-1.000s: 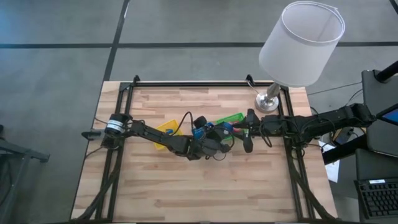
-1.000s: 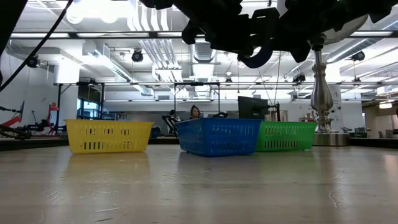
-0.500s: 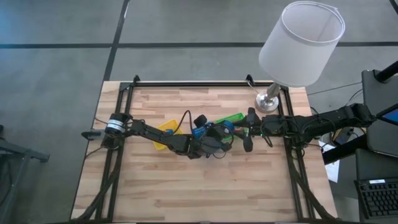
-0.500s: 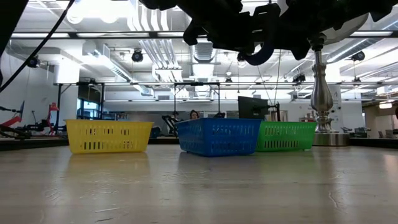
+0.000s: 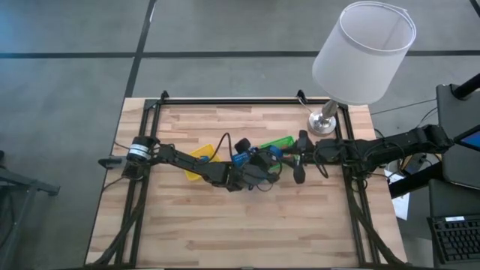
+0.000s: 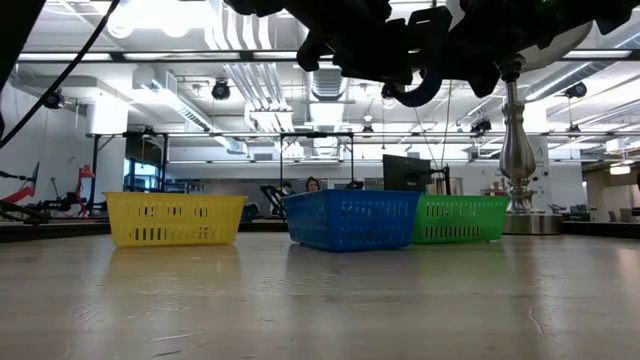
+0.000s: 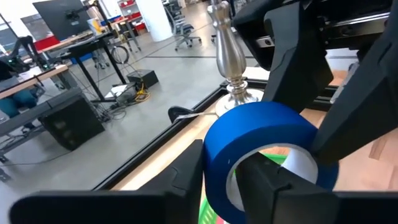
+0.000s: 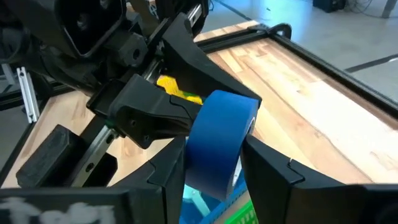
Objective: Pick and place Stapler, Stapler remover, tape
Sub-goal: Put the blue tape into the green bin
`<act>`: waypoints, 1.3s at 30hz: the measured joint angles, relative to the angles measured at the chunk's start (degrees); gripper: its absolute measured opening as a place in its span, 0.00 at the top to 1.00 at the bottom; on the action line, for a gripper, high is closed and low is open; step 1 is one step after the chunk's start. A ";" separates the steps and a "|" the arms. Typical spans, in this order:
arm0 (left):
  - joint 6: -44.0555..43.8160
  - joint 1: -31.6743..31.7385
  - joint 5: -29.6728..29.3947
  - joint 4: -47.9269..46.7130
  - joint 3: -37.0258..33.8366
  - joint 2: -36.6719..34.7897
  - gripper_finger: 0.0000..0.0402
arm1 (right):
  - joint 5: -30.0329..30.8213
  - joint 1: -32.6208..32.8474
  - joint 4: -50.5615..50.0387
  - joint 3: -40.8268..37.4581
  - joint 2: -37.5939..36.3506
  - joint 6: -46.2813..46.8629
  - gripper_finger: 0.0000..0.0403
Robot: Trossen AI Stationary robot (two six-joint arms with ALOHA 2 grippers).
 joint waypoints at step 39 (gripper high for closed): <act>-3.76 -0.07 2.97 -10.29 -0.20 0.00 0.63 | -3.07 -8.99 -20.08 -5.04 -0.17 17.85 0.66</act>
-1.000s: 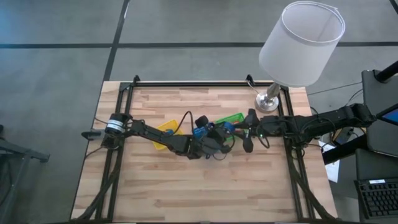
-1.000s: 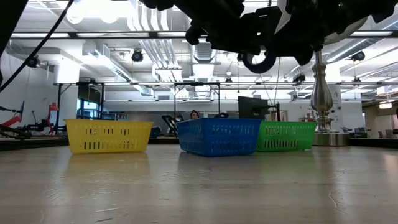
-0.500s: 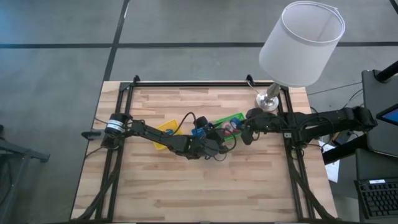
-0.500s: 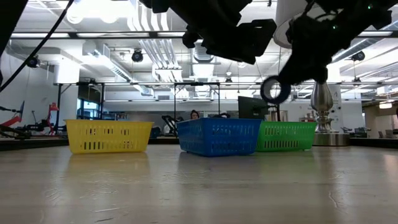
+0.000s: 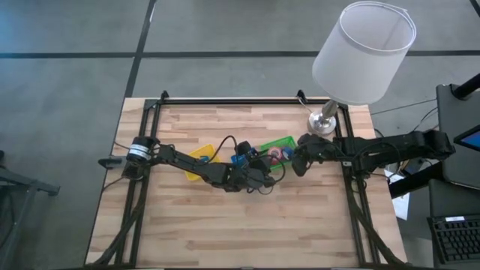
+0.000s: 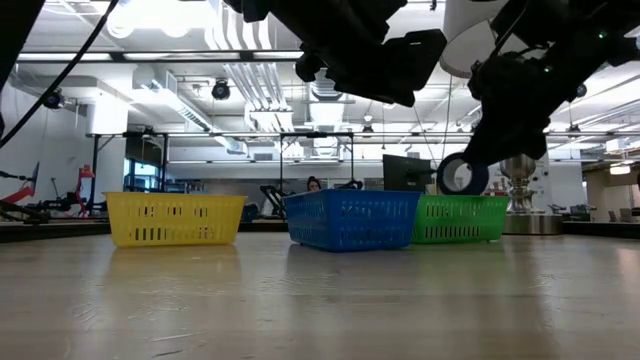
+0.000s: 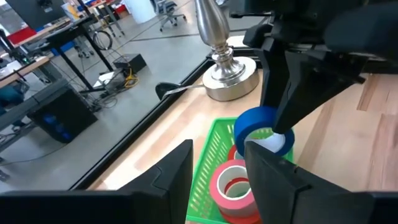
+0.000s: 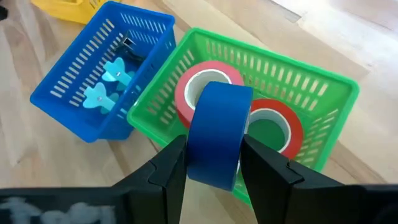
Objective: Pick and place Stapler, Stapler remover, tape
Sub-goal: Put the blue tape into the green bin
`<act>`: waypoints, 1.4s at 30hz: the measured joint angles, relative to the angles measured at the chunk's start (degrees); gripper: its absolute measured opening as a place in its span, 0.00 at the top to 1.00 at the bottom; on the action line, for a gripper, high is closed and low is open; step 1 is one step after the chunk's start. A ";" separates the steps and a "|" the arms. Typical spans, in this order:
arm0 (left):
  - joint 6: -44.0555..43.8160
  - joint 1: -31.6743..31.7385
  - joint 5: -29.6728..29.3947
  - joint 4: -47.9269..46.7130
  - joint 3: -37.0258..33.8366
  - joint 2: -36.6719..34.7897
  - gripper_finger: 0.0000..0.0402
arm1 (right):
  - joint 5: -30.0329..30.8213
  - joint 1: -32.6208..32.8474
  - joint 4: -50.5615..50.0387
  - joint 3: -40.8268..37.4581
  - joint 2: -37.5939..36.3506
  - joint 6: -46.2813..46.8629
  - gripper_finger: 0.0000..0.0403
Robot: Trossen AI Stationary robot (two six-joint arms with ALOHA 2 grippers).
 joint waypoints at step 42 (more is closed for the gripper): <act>-2.29 0.20 0.45 0.02 0.00 0.00 0.63 | -0.86 -3.01 9.86 -6.23 0.82 0.23 0.66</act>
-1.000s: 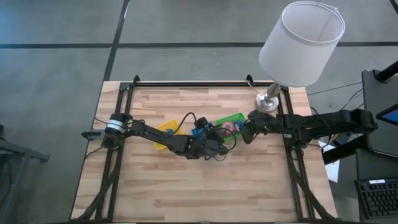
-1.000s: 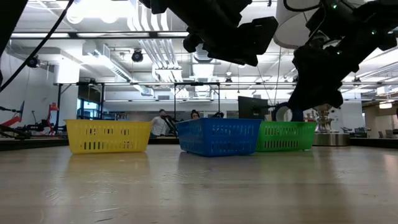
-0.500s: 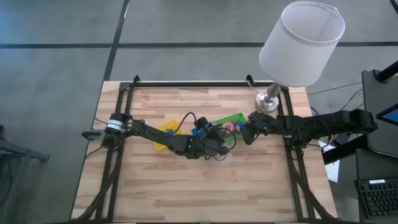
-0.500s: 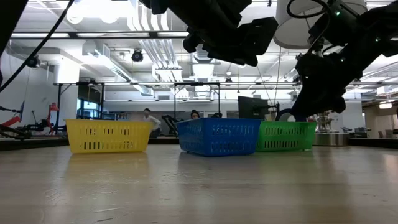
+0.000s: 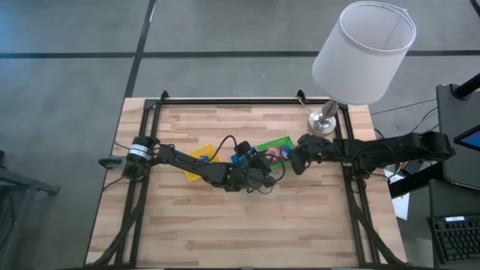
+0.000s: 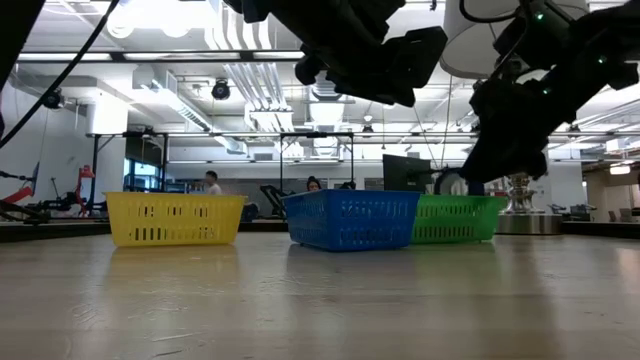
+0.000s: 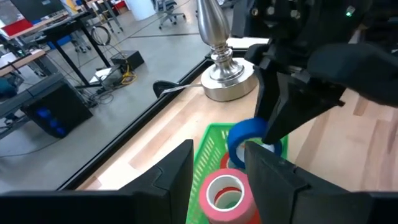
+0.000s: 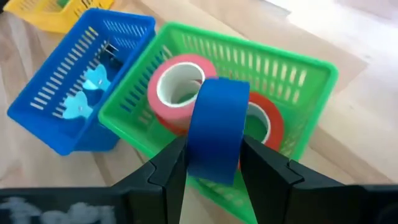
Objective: Pick and place Stapler, Stapler remover, tape
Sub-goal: Put the blue tape into the green bin
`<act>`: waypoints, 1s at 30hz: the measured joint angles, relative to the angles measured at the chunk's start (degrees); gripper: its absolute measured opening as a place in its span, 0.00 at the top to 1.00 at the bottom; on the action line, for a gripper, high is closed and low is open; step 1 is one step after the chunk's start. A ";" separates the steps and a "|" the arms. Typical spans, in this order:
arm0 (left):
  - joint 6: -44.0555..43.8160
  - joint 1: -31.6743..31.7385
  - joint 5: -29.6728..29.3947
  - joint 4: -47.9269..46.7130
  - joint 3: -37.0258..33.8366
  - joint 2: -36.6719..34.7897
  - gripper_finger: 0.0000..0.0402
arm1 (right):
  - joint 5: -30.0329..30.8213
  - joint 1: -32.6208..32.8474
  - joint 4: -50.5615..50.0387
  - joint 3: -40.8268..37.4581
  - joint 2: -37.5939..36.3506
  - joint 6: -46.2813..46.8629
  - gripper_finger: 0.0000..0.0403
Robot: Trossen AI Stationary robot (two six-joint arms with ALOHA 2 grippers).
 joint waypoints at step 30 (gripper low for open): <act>-0.20 0.11 2.37 -0.39 -0.02 0.00 0.63 | 6.60 -2.27 4.46 -1.71 3.44 -5.45 0.61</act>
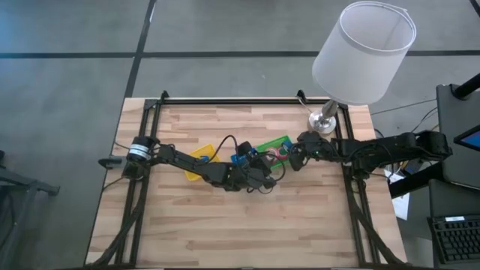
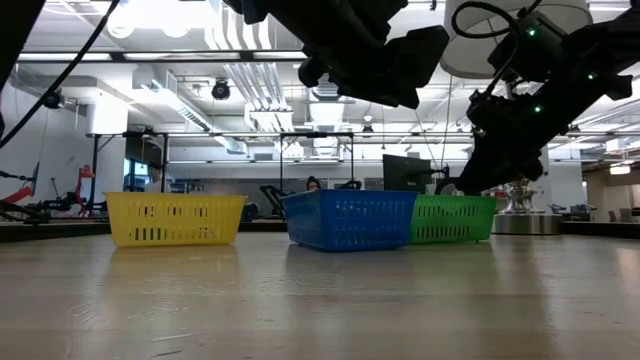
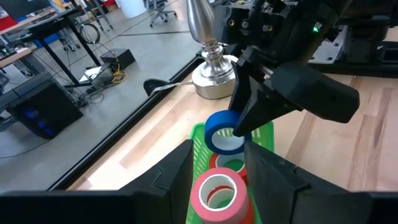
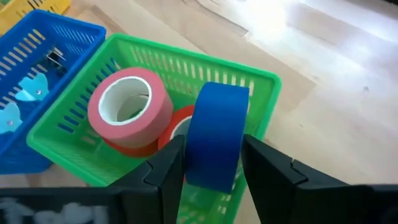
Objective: Pick and place Stapler, Stapler remover, tape
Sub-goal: Put the blue tape into the green bin
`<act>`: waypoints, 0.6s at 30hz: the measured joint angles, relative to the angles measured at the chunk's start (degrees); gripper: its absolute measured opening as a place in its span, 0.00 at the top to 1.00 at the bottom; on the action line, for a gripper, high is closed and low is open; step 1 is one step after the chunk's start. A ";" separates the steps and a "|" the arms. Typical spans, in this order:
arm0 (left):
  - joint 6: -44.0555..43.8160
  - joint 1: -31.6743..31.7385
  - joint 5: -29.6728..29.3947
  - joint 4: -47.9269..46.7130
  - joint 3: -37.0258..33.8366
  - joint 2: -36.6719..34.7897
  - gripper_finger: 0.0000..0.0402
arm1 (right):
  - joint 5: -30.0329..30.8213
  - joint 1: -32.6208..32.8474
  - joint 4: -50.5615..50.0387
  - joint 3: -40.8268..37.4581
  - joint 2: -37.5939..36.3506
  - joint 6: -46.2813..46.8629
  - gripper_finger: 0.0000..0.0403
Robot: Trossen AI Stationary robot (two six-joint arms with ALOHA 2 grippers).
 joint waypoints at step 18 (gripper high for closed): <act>0.00 0.02 0.39 -0.09 -0.04 0.00 0.63 | -2.76 0.04 -0.16 2.81 -0.02 -4.37 0.55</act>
